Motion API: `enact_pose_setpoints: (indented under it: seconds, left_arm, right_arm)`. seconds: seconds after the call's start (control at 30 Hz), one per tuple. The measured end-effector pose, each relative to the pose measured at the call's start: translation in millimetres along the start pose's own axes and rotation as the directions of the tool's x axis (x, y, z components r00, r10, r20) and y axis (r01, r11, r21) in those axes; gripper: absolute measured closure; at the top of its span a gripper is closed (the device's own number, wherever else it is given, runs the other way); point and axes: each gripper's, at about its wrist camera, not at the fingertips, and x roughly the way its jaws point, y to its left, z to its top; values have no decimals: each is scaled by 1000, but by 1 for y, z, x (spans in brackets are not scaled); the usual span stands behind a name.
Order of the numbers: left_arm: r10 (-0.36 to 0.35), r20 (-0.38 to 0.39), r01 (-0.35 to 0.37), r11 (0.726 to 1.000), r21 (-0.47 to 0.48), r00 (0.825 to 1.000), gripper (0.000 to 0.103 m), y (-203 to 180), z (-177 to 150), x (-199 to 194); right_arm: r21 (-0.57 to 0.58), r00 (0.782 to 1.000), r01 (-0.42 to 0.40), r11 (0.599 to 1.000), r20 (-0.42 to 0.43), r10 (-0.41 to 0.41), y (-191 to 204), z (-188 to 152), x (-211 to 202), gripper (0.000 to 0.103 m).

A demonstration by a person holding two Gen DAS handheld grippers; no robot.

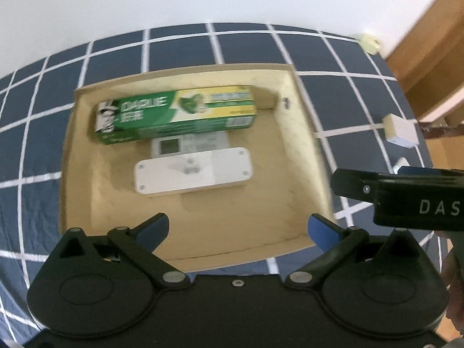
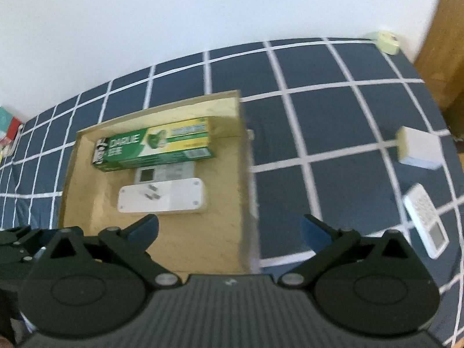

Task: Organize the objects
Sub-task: 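Lift the right tool up out of the cardboard box, then move the right tool down toward the white cordless phone handset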

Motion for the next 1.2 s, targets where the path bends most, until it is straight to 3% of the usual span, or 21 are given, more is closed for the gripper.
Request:
enact_pose_setpoints:
  seconds: [0.37, 0.77, 0.97, 1.2]
  left_arm:
    - [-24, -22, 27, 990, 137, 999, 0, -79, 13, 24]
    - [-42, -74, 64, 945, 322, 996, 0, -176, 36, 66]
    - [-42, -101, 79, 909, 408, 994, 0, -217, 50, 91]
    - [-30, -146, 100, 856, 506, 989, 0, -257, 57, 124]
  right_arm:
    - [182, 994, 83, 980, 51, -94, -90, -15, -25, 0]
    - [399, 980, 149, 905, 65, -190, -201, -29, -35, 0]
    - [528, 971, 178, 830, 45, -237, -251, -43, -32, 0]
    - [674, 965, 192, 713, 1, -260, -297, -66, -21, 0]
